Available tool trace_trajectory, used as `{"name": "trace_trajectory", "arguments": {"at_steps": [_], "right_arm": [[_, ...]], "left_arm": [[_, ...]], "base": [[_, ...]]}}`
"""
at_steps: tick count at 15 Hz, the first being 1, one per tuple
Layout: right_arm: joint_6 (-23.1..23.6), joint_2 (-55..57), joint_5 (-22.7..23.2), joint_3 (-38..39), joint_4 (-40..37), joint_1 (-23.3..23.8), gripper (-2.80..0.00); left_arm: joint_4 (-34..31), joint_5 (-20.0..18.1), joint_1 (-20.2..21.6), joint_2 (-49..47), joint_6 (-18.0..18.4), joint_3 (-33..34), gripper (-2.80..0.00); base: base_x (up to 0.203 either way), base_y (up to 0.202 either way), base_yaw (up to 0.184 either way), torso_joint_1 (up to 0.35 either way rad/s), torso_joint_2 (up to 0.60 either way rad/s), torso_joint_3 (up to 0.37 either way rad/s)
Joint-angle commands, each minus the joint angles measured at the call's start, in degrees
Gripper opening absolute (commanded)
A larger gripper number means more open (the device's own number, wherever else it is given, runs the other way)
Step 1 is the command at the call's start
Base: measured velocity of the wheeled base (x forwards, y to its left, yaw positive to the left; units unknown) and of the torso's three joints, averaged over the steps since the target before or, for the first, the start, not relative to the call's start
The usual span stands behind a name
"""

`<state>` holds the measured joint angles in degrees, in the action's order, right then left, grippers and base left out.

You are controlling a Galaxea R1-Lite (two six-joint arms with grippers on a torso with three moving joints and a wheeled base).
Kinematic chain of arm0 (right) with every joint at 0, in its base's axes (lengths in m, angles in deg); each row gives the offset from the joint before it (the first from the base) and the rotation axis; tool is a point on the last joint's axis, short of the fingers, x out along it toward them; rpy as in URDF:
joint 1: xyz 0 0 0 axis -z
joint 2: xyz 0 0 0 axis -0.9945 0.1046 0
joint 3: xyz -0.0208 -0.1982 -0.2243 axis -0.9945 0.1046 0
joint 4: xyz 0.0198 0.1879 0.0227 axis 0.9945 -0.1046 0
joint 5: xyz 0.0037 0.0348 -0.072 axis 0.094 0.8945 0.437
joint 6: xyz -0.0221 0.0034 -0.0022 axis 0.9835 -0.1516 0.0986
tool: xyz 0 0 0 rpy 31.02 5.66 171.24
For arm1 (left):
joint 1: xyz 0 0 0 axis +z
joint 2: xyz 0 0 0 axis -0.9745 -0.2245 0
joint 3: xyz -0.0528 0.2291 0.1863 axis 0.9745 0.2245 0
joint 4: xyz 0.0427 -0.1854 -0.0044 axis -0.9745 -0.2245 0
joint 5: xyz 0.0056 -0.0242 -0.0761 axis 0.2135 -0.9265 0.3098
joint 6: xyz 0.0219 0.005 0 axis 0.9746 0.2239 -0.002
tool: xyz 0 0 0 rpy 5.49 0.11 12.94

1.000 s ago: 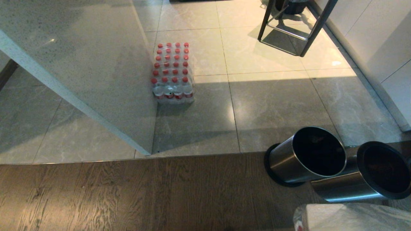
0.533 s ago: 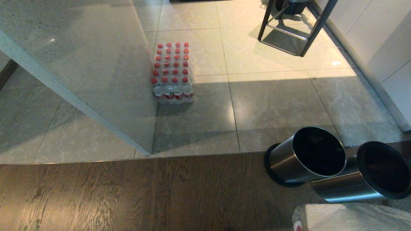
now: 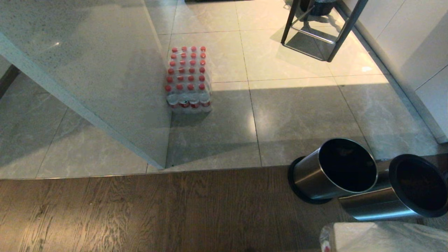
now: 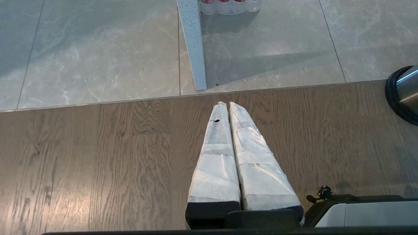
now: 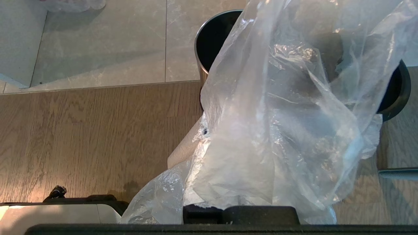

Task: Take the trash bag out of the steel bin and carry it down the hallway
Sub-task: Put the trash bag at the door

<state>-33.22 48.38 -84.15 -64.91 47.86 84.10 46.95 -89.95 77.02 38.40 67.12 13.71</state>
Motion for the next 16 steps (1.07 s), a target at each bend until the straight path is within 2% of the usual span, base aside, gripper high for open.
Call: {"name": "trace_trajectory", "arguments": {"at_steps": [1, 16], "right_arm": [[-0.06, 0.09, 0.00, 0.09, 0.04, -0.01, -2.80], [-0.06, 0.09, 0.00, 0.09, 0.04, -0.01, -2.80]], "left_arm": [[0.04, -0.01, 0.00, 0.00, -0.04, 0.00, -2.80], [0.13, 0.07, 0.00, 0.06, 0.17, 0.00, -2.80]], "base": [[0.000, 0.000, 0.000, 0.000, 0.00, 0.000], [0.000, 0.000, 0.000, 0.000, 0.00, 0.000]]}}
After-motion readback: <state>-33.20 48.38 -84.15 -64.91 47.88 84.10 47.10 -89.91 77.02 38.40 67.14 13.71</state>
